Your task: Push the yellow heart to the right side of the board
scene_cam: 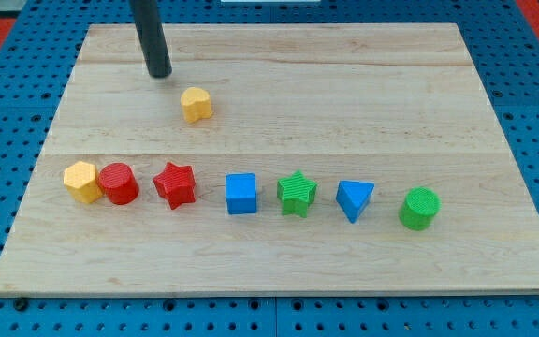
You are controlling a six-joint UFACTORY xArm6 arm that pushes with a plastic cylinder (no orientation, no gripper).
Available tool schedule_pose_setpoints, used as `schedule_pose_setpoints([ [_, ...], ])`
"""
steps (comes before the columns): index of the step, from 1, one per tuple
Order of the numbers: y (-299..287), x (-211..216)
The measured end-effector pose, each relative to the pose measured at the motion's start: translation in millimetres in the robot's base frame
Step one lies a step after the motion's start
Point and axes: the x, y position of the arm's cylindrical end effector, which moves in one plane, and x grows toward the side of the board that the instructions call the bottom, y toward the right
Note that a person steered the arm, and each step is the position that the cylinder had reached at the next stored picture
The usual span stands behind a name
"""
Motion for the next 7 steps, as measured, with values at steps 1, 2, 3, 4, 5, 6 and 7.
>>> schedule_pose_setpoints([
  [1, 21.5, 41.1],
  [2, 87.0, 47.4],
  [3, 163.1, 45.0],
  [4, 158.7, 7.6],
  [5, 209.2, 5.5],
  [6, 239.6, 46.0],
  [7, 230.2, 10.0],
])
